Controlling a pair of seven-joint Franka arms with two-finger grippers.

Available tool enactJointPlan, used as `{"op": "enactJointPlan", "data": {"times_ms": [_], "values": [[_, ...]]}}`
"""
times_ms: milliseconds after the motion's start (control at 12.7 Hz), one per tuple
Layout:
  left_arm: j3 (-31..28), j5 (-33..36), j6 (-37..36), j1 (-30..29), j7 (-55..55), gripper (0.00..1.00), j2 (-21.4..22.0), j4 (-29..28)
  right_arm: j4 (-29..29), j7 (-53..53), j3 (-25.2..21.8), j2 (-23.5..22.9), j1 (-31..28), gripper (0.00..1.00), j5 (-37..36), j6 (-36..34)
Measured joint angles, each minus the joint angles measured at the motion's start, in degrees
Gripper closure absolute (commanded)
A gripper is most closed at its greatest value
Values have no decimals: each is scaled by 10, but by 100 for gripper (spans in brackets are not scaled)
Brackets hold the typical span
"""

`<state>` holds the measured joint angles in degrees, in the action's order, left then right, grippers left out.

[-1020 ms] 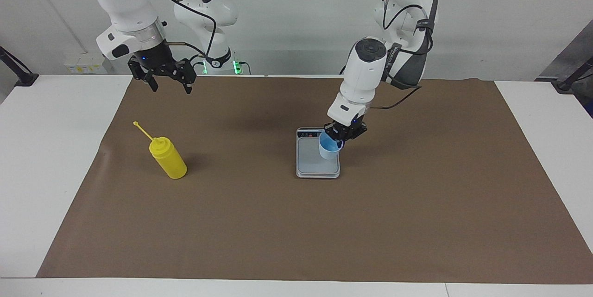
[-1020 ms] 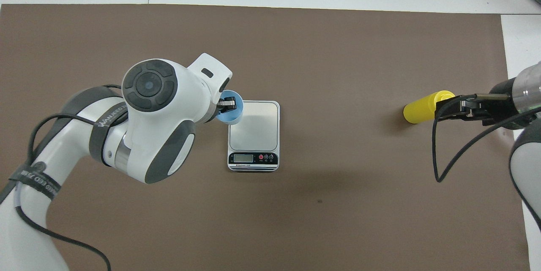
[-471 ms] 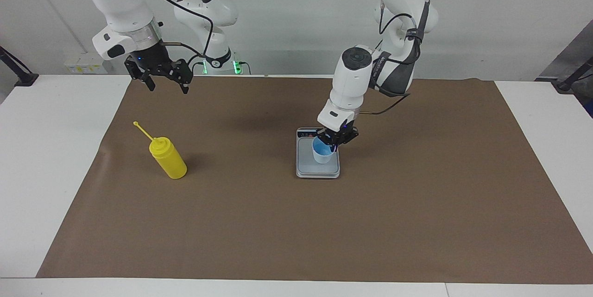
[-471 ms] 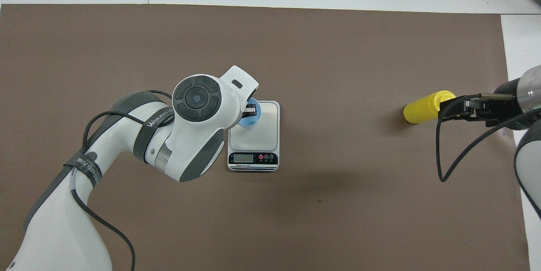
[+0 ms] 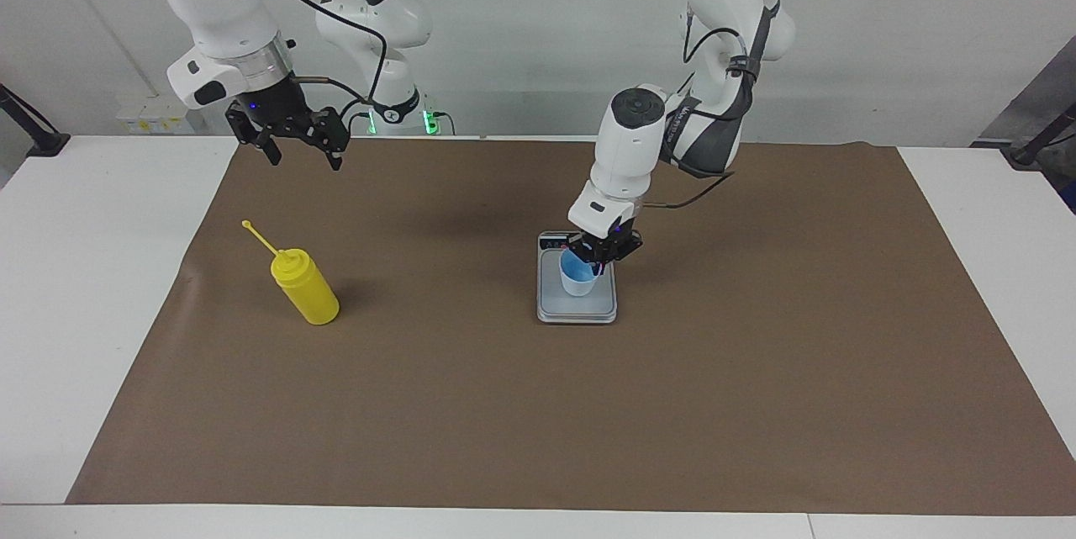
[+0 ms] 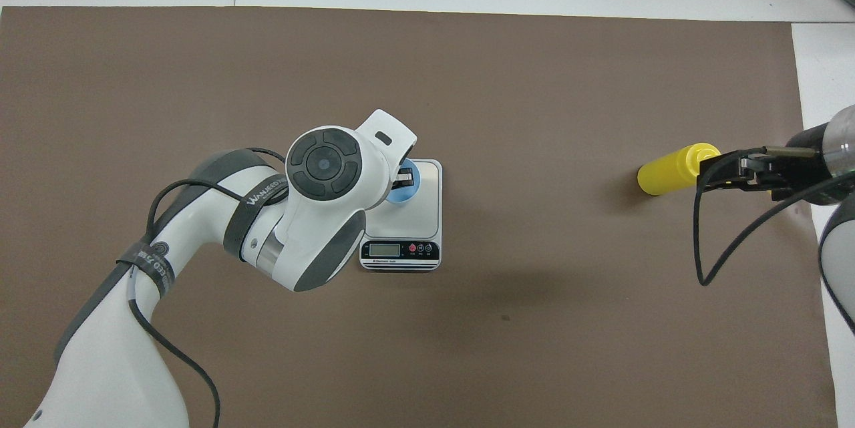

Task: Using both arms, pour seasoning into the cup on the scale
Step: 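Release the cup on the scale and withdraw the left gripper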

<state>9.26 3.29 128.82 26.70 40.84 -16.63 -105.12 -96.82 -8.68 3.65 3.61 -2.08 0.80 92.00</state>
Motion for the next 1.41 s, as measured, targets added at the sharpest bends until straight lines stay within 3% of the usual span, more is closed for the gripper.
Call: {"op": "enactJointPlan", "data": {"times_ms": [78,392,628,1177,1413], "values": [[0,0,2,0,0,1,0,-2,0,0,0,0,0,0,0,0],[-4,0,4,0,1,0,1,-2,0,0,0,0,-1,0,0,-1],[-17,1,-9,-19,-4,0,28,5,0,0,0,0,-5,0,0,-3],[-20,2,-147,-131,-180,0,121,22,1,-1,0,0,-12,0,0,-7],[-21,-5,-198,-161,-235,0,152,30,5,-6,-2,0,-49,0,0,12]]}}
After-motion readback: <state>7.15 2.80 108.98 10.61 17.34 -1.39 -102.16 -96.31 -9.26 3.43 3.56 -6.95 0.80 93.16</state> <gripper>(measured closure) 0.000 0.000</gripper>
